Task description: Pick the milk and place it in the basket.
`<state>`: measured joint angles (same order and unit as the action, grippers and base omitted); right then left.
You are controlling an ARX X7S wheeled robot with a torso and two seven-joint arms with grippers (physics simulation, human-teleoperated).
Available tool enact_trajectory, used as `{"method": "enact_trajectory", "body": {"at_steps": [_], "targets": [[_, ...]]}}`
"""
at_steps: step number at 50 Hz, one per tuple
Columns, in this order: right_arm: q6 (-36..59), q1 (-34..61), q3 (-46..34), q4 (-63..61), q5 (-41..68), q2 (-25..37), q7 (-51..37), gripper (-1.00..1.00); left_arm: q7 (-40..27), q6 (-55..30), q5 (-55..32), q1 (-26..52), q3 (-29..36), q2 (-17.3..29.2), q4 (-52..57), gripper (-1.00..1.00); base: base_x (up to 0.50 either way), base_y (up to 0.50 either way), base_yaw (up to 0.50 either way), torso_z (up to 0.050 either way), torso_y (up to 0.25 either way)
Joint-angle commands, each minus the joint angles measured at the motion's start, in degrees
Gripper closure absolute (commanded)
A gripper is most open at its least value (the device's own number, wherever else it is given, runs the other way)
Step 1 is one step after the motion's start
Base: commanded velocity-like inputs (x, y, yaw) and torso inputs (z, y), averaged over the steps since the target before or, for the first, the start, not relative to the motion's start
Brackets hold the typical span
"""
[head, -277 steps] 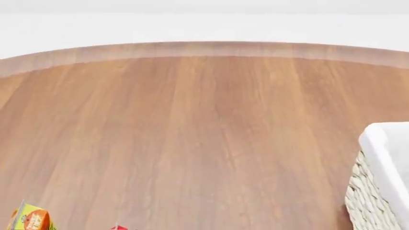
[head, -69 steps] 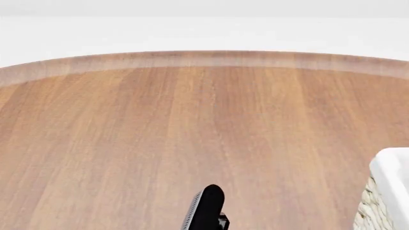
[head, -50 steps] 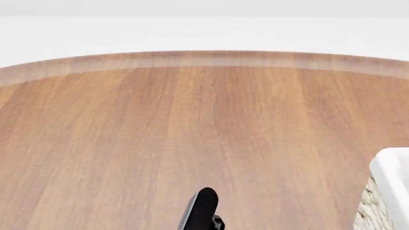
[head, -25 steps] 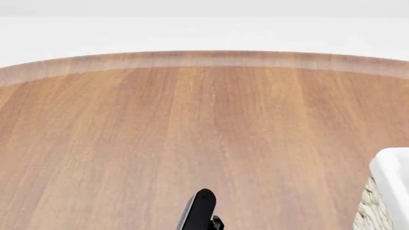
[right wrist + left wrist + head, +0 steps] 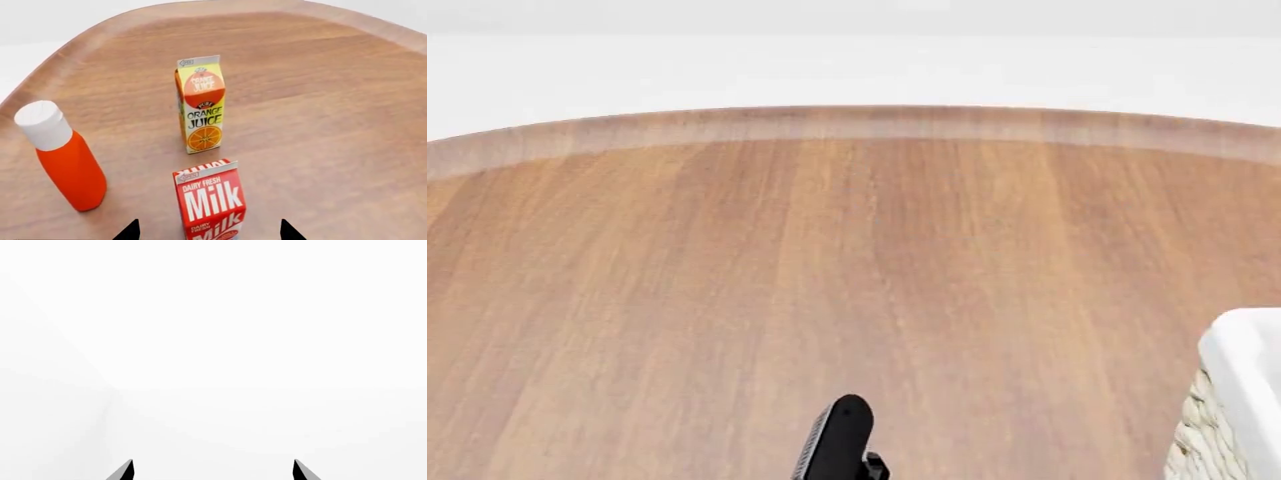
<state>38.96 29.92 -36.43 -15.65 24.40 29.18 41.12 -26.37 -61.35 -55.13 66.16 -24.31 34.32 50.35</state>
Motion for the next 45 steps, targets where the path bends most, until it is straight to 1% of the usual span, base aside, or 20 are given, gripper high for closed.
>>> {"method": "enact_trajectory", "body": {"at_steps": [1,15,20,45], "targets": [[-0.60,0.99,-1.07,2.70,-0.10,-1.06,1.21,-1.00,-0.24,0.32,-0.26,-0.07,0.10,0.26,-0.15,-1.00,0.00,0.00,0.00,0.000,0.000],[-3.57,3.84,-2.41,10.85,-1.08,-3.89,3.92,-1.00,-0.53,0.72,-0.56,-0.35,0.11,0.57,-0.26,-1.00,0.00,0.00,0.00,0.000,0.000],[-5.41,5.76,-3.39,16.05,-1.89,-5.80,5.61,-1.00,-0.56,1.00,-0.53,-0.62,0.12,0.60,-0.26,-1.00,0.00,0.00,0.00,0.000,0.000],[-12.26,10.17,-8.41,32.71,-4.65,-12.97,11.42,-1.00,-0.92,1.83,-1.05,-1.61,-0.15,1.01,-0.20,-1.00,0.00,0.00,0.00,0.000,0.000]]}}
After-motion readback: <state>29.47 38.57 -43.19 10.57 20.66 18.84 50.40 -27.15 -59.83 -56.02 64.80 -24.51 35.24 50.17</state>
